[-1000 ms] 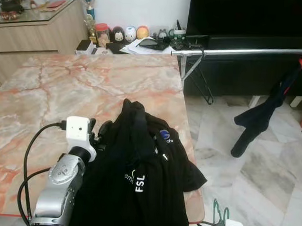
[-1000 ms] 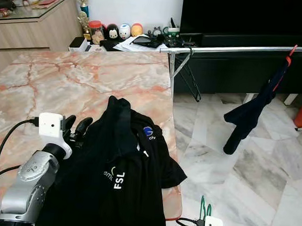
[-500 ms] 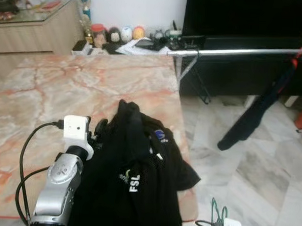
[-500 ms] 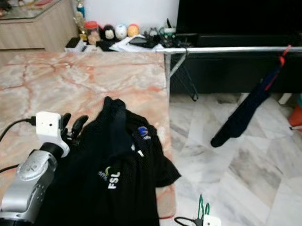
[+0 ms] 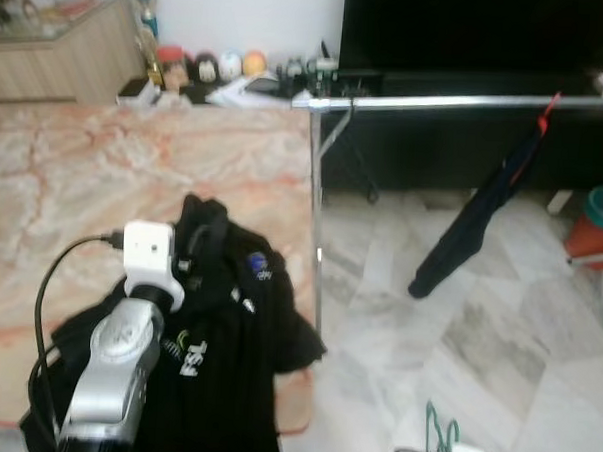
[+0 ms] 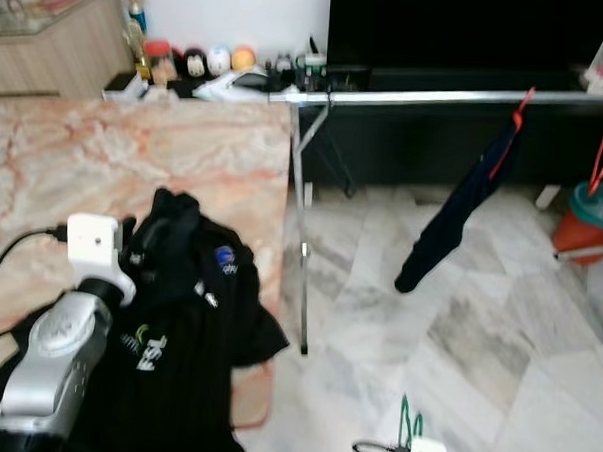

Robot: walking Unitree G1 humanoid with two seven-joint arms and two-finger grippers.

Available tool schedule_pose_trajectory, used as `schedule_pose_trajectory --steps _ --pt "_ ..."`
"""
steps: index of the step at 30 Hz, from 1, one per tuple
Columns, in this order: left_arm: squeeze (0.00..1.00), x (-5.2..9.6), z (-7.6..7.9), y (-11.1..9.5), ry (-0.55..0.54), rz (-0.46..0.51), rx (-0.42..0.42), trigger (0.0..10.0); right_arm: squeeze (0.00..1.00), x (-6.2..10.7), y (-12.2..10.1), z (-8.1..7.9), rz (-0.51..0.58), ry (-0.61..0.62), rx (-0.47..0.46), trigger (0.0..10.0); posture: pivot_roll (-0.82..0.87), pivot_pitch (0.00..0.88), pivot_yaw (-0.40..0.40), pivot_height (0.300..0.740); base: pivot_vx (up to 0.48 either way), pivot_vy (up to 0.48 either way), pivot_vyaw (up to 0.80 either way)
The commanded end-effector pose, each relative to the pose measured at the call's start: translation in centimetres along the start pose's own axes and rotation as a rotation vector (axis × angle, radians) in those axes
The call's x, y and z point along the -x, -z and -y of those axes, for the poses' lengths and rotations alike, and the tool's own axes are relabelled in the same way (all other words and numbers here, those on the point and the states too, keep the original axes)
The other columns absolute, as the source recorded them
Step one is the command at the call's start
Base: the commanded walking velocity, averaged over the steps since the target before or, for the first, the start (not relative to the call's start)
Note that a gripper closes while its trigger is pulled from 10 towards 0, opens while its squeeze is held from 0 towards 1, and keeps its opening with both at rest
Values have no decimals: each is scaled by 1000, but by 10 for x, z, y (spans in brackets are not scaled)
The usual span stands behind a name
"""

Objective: Hang hanger

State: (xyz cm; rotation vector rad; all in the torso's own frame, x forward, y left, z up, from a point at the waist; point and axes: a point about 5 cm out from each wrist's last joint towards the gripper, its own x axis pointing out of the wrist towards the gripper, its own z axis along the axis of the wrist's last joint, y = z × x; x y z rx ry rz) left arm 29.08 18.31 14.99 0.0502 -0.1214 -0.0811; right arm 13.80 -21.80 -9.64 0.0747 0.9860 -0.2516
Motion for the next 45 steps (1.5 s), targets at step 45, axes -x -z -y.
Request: schedule_pose_trajectory --steps 45 --pt "0 -13 15 23 423 -146 -148 10000 0 -2 -142 -37 317 -344 500 10000 38 0 46 740 0 -211 0"
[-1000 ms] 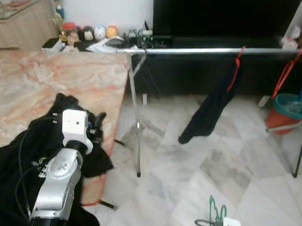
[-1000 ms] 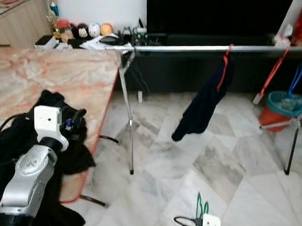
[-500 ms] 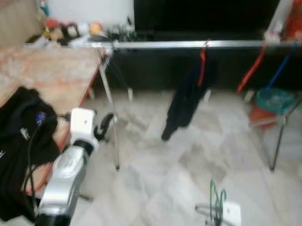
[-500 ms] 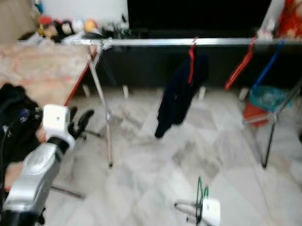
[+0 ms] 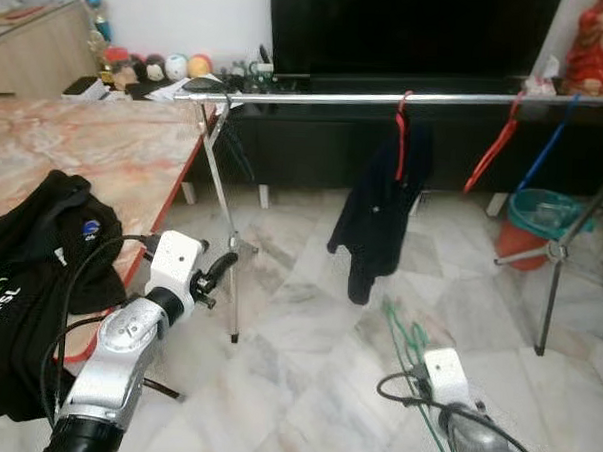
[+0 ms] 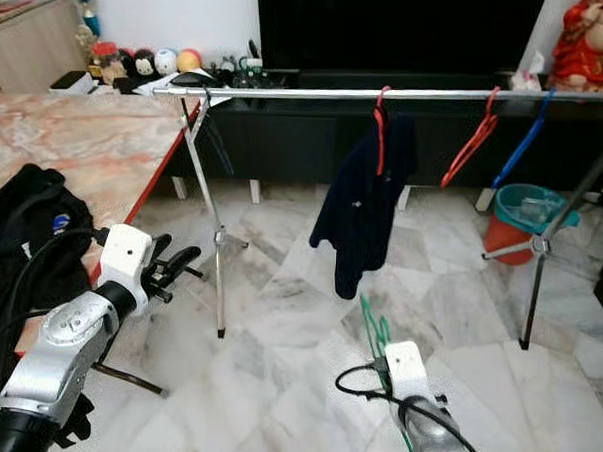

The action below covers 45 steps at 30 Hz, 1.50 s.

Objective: Hang hanger

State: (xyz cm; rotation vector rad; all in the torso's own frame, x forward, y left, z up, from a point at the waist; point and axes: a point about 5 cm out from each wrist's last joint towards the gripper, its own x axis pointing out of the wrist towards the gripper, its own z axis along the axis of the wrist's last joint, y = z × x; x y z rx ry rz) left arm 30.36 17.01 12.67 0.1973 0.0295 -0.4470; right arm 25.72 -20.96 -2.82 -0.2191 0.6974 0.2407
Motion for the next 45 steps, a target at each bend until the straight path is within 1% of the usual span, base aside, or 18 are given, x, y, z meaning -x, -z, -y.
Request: schedule_pose_trajectory --steps 1,2,3,4,7,10,12,14,15,17,20,21,25,28,32,34,40,45 --pt "0 -3 2 -1 79 -13 -45 10000 0 -1 -15 0 29 -77 94 10000 38 0 46 740 0 0 0" --pt "0 -3 2 -1 79 -13 -45 10000 0 -1 -15 0 29 -77 94 10000 38 0 46 740 0 0 0" --pt "0 -2 7 2 170 -34 -71 10000 0 1 -28 -1 53 -197 217 10000 33 0 48 740 0 0 0" --pt "0 -2 10 4 247 -50 -94 10000 0 7 -38 -1 68 -316 317 10000 30 0 47 740 0 0 0" --pt "0 -2 13 4 308 -59 -93 10000 0 14 -47 2 73 -392 382 10000 30 0 46 740 0 0 0" --pt "0 -2 19 4 401 -66 -82 10000 0 23 -60 5 87 -469 446 10000 26 0 44 740 0 0 0" --pt "0 -2 24 3 476 -76 -79 10000 0 33 -68 6 97 -547 499 10000 26 0 44 740 0 0 0" --pt "0 -2 24 4 492 -83 -73 10000 0 35 -70 6 96 -563 502 10000 27 0 44 740 0 0 0" --pt "0 -2 28 4 547 -88 -67 10000 0 40 -74 5 105 -604 539 10000 26 0 45 740 0 0 0" --pt "0 0 33 4 610 -94 -56 10000 0 48 -79 3 123 -658 580 10000 27 0 46 740 0 0 0" --pt "0 0 37 6 686 -114 -53 10000 0 66 -94 -5 191 -765 588 10000 17 0 51 740 0 0 0" --pt "0 -1 39 7 702 -118 -49 10000 0 69 -98 -6 203 -778 593 10000 15 0 51 740 0 0 0" --pt "0 -1 44 6 761 -116 -24 10000 0 77 -107 -10 229 -812 617 10000 7 0 52 740 0 0 0" --pt "0 -1 47 3 813 -104 -28 10000 0 82 -110 -17 232 -864 640 10000 12 0 51 740 0 0 0" --pt "0 -1 50 0 849 -87 -20 10000 0 85 -111 -27 237 -914 647 10000 16 0 47 740 0 0 0" --pt "0 0 52 -2 885 -83 -14 10000 0 86 -112 -32 231 -931 643 10000 18 0 46 740 0 0 0" --pt "0 1 53 -4 930 -83 -1 10000 0 87 -113 -33 230 -941 644 10000 17 0 45 740 0 0 0" --pt "0 5 56 -8 1003 -91 19 10000 0 87 -113 -34 221 -943 652 10000 16 0 43 740 0 0 0"
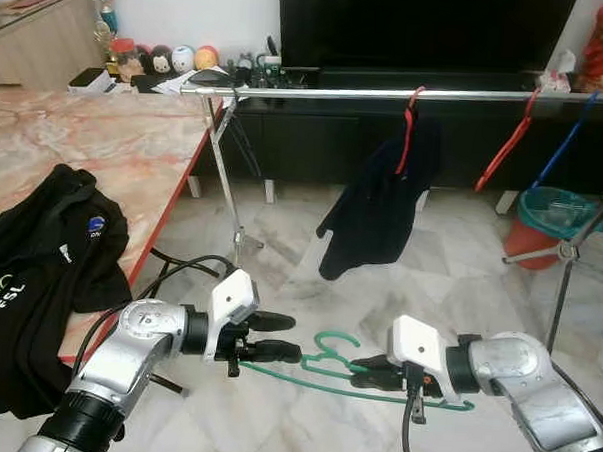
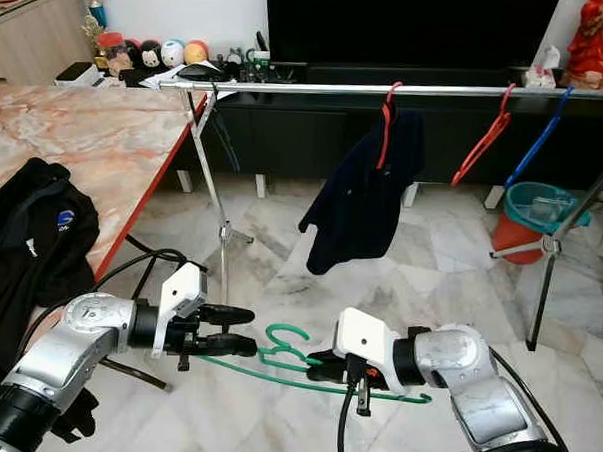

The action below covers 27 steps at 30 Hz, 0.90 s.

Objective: Hang hanger

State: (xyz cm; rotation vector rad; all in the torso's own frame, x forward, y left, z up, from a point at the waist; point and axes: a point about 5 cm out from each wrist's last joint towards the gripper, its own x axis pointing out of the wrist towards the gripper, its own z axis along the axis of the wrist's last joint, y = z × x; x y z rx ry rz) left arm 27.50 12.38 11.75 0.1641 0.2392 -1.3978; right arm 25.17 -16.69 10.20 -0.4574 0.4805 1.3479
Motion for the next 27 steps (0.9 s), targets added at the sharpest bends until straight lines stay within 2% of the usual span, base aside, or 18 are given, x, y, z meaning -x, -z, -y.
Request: schedule_pose_trajectory --steps 1,6,16,26,27 --pt "0 -1 1 -8 46 2 -20 10000 0 -3 -11 -1 24 -21 38 10000 16 0 43 740 0 0 0" --pt "0 -2 3 -12 75 10 -17 10000 0 -6 -9 0 10 -18 42 10000 19 0 42 740 0 0 0" --pt "0 1 10 -6 142 -60 -16 10000 0 -11 -23 13 34 42 86 10000 26 0 42 740 0 0 0" --pt "0 1 5 0 101 -109 -46 10000 0 -15 -38 13 80 29 117 10000 21 0 46 740 0 0 0" --pt "0 -2 3 1 76 -120 -71 10000 0 -15 -40 12 87 20 124 10000 22 0 46 740 0 0 0"
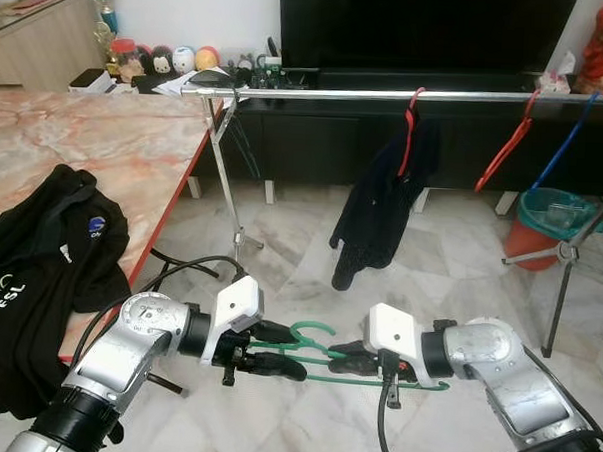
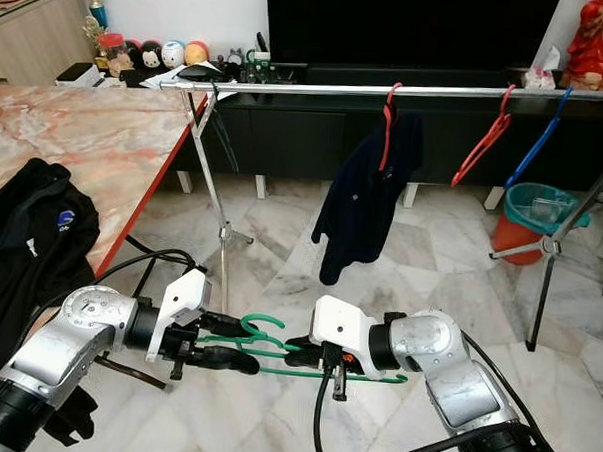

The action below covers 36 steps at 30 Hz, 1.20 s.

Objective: Hang hanger

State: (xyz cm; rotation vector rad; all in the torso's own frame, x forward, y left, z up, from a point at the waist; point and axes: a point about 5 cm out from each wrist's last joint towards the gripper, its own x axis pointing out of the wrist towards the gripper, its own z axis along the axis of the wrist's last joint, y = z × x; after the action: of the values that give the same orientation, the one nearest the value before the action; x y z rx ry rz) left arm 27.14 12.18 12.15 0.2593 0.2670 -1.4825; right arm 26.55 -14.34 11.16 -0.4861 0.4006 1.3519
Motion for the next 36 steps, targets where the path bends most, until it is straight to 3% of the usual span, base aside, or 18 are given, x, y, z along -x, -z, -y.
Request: schedule_pose_trajectory --steps 1,12,13,14,16,36 --pt "0 -3 -2 5 -22 -51 -19 10000 0 -1 -19 2 53 -6 61 10000 22 0 46 740 0 0 0" --pt "0 -2 -11 8 -94 -60 -36 9922 0 -2 -20 0 63 -22 57 10000 23 0 46 740 0 0 0" --pt "0 -2 -11 8 -100 -57 -39 4471 0 -2 -20 0 63 -21 56 10000 23 0 46 740 0 0 0" --pt "0 -2 -12 7 -107 -53 -44 2431 0 -2 -20 0 62 -20 55 10000 24 0 46 740 0 0 0" --pt "0 -2 -13 7 -111 -48 -45 0 0 -2 -20 0 62 -22 54 10000 24 0 45 740 0 0 0" --pt "0 -2 -12 5 -98 -15 -27 0 0 -3 -15 3 54 -3 39 10000 25 0 44 740 0 0 0"
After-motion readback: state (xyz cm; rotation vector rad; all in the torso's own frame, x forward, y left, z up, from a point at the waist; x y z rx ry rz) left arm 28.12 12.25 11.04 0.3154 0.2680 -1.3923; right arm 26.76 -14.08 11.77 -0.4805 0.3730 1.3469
